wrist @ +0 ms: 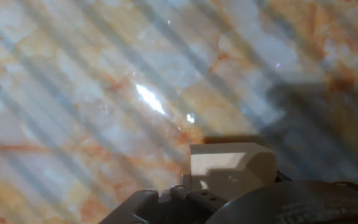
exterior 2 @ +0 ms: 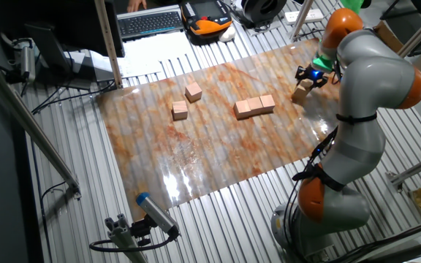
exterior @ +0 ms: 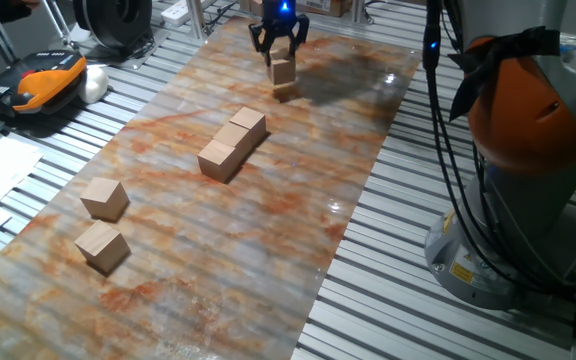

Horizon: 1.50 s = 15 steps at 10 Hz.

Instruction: Stack the blocks into a pyramid shape

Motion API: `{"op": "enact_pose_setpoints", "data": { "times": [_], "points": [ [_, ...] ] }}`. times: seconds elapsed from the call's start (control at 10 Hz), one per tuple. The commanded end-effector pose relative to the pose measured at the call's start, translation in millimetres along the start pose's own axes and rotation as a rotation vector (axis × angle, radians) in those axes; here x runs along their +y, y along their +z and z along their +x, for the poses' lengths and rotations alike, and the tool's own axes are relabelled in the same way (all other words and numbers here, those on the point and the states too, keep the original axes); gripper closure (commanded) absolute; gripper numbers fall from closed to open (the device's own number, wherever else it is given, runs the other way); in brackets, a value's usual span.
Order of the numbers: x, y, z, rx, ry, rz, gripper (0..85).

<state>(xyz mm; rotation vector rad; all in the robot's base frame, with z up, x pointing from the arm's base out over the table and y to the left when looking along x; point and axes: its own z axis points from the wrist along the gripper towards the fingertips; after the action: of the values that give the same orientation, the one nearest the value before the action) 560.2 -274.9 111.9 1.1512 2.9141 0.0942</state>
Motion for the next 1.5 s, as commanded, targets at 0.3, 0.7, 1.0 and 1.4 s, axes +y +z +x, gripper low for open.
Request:
{"op": "enact_pose_setpoints", "data": {
  "times": [0.3,0.7,1.0,1.4],
  "points": [
    [12.0,-4.7,22.1,-0.014,0.026,0.017,85.0],
    [19.1,-16.5,37.0,-0.032,0.003,0.057,85.0],
    [26.2,-23.1,50.7,-0.024,0.026,0.049,85.0],
    [26.1,-23.6,56.5,-0.039,0.03,0.071,85.0]
  ]
}}
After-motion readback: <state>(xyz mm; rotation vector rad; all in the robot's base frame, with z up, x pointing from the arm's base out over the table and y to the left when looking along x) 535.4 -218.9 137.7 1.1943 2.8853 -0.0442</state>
